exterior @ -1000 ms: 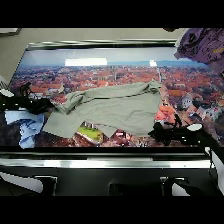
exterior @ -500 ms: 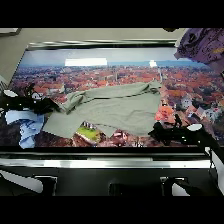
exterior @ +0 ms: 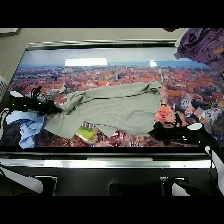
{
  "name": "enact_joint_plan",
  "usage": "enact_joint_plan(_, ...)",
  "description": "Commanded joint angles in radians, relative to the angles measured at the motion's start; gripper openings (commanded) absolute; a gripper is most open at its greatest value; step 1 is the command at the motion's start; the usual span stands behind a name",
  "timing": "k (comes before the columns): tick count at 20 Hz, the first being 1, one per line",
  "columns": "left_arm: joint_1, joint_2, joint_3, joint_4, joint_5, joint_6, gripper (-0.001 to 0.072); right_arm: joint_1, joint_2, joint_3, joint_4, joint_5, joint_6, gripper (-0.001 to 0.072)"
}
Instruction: Fold the clothes and pants, and hang the long-sleeved shirts on hangers.
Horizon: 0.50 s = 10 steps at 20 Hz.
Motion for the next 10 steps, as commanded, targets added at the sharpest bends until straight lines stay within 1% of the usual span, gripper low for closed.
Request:
enact_joint_plan(1, -0.001, 0.007, 0.056, -0.137, -0.051, 0.022, 0.0018, 0.001, 0.008, 0.085, 0.007, 0.035, -0.039, 0.0033)
enact_joint_plan(3, -0.001, 0.030, 0.137, -0.229, -0.051, 0.021, 0.0017, 0.001, 0.028, 0.224, 0.007, 0.066, -0.062, 0.0032)
enact_joint_plan(5, -0.002, 0.076, 0.248, -0.299, -0.032, 0.010, 0.0016, 0.001, 0.048, 0.410, 0.007, 0.092, -0.064, 0.0032)
enact_joint_plan(10, -0.001, 0.251, 0.628, -0.307, -0.013, -0.087, 0.0016, 0.001, 0.108, 0.996, -0.016, 0.112, -0.059, 0.0032)
